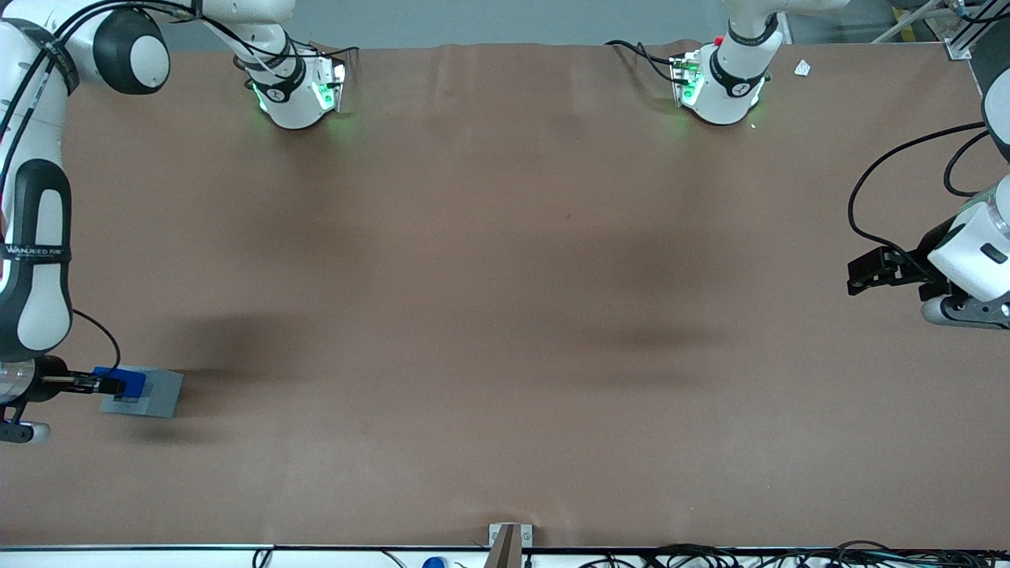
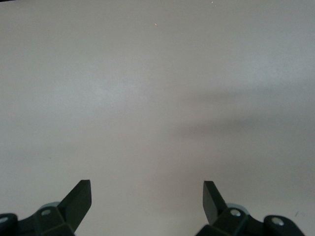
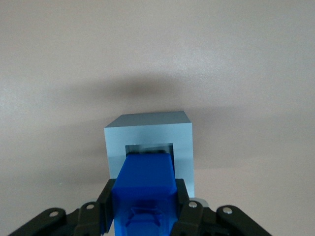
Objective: Insert blue part into gray base with right arm
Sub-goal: 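Lower the blue block into the gray base's square opening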
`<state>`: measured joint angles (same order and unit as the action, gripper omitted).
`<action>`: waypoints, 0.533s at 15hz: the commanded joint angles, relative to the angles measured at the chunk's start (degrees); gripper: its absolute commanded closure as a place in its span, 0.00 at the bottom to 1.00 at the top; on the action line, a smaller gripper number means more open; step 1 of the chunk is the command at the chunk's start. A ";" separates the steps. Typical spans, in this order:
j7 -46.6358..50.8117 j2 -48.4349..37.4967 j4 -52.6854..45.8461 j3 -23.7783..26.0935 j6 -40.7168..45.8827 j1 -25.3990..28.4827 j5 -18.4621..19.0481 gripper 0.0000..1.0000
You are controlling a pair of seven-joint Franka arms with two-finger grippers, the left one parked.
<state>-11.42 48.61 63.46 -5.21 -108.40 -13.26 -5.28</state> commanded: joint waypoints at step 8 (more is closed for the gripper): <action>1.14 0.69 -0.27 0.20 -1.11 -0.63 1.33 1.00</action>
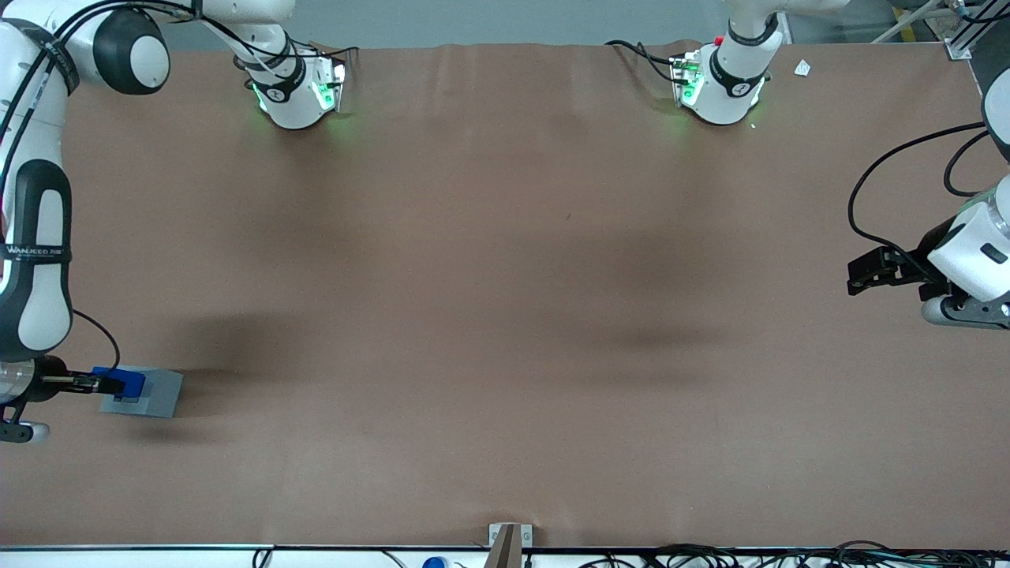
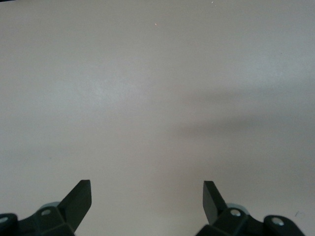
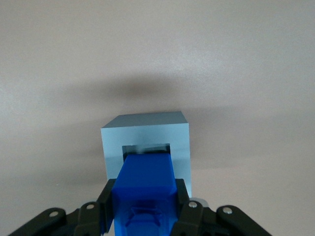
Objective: Insert blue part into gray base with right arm
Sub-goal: 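Lower the blue block into the gray base's square opening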
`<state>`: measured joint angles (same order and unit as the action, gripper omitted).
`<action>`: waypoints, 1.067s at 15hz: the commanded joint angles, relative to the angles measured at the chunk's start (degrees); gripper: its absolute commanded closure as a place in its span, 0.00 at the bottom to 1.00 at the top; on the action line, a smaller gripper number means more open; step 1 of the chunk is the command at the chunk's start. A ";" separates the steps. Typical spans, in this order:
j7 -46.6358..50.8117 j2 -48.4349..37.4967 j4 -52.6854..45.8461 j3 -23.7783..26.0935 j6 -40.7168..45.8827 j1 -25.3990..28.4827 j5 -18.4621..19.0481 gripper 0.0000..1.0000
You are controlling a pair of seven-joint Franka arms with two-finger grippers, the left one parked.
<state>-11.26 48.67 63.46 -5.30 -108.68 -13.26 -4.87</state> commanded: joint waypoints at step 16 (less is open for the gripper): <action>0.54 1.16 -0.36 0.29 -1.27 0.25 2.50 1.00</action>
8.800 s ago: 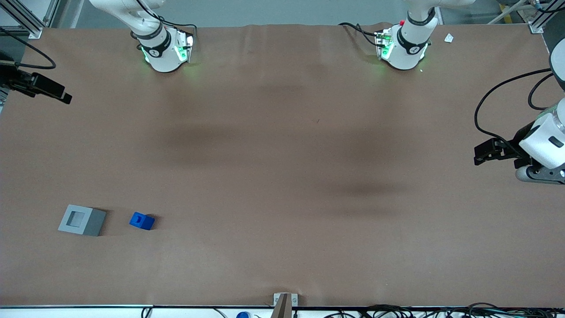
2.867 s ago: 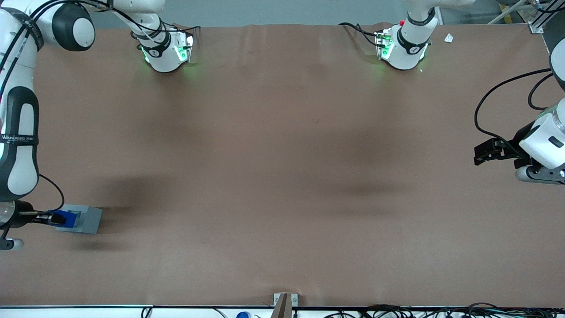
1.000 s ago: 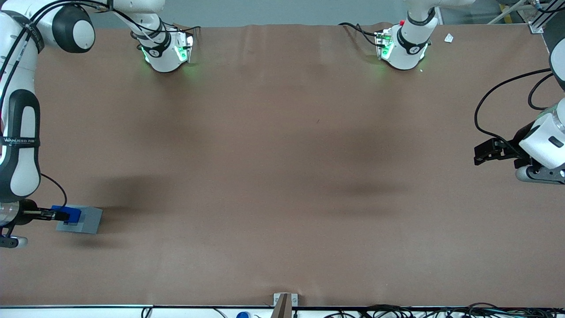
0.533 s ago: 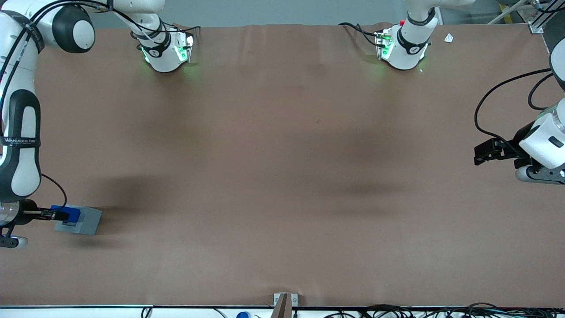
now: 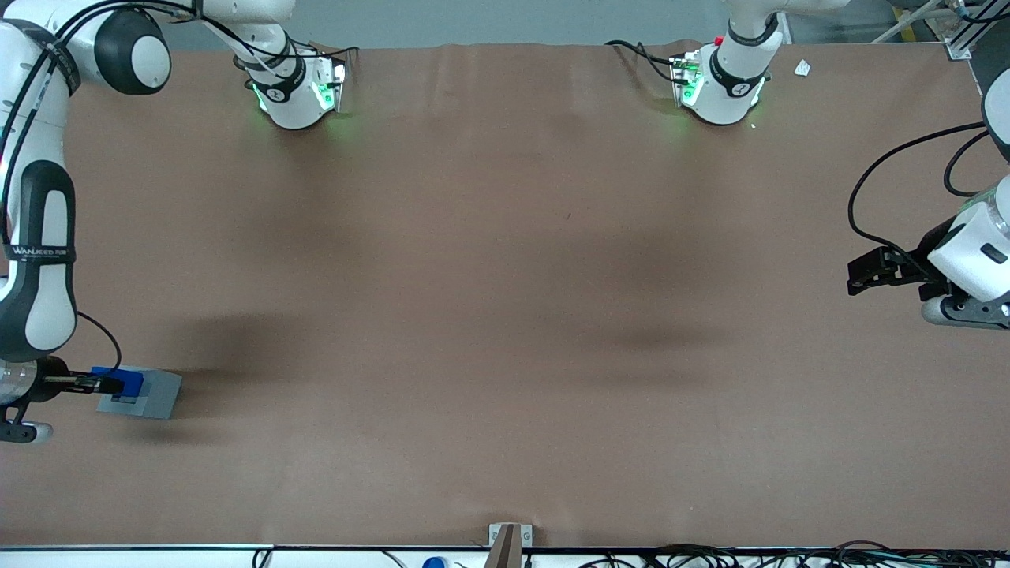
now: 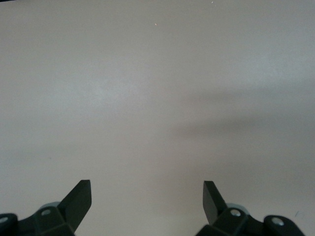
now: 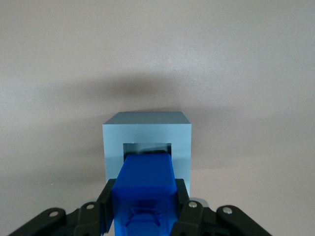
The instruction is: Insert blue part into gray base with right arm
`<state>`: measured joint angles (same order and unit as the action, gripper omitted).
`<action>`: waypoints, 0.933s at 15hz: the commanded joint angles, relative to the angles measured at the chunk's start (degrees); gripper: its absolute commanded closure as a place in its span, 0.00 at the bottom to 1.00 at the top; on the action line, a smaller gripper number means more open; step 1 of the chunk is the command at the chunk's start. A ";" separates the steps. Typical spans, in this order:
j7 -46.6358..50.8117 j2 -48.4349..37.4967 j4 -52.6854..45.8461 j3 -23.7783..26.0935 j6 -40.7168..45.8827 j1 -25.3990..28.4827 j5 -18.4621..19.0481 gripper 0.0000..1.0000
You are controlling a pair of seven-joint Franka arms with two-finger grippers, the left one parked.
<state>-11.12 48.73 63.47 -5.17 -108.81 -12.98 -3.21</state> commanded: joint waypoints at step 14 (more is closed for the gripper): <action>3.03 1.46 -0.37 0.59 -2.11 -0.47 -0.57 1.00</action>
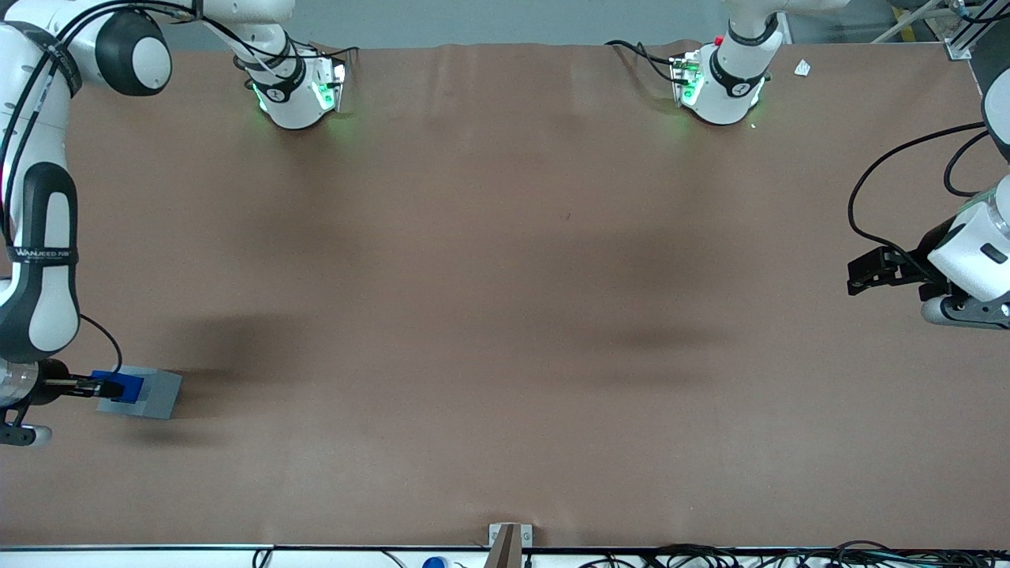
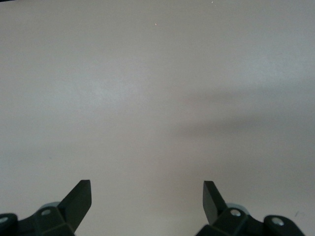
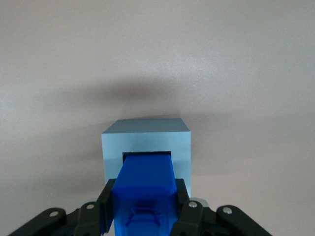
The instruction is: Insert blue part into gray base with right arm
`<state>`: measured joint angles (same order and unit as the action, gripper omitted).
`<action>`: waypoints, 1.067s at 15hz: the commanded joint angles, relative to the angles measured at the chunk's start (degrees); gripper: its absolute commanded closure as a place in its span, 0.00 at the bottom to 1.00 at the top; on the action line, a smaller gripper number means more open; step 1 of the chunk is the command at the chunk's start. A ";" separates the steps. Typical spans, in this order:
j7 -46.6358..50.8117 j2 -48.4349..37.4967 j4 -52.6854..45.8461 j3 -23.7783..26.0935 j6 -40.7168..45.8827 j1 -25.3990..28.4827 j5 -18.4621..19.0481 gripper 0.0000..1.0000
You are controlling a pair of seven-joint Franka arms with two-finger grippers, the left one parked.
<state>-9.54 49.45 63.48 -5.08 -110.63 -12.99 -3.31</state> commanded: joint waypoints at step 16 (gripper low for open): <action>1.28 -1.19 -0.20 0.51 1.37 -0.29 -3.29 0.00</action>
<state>-8.23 50.27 63.16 -5.10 -110.79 -13.42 -5.82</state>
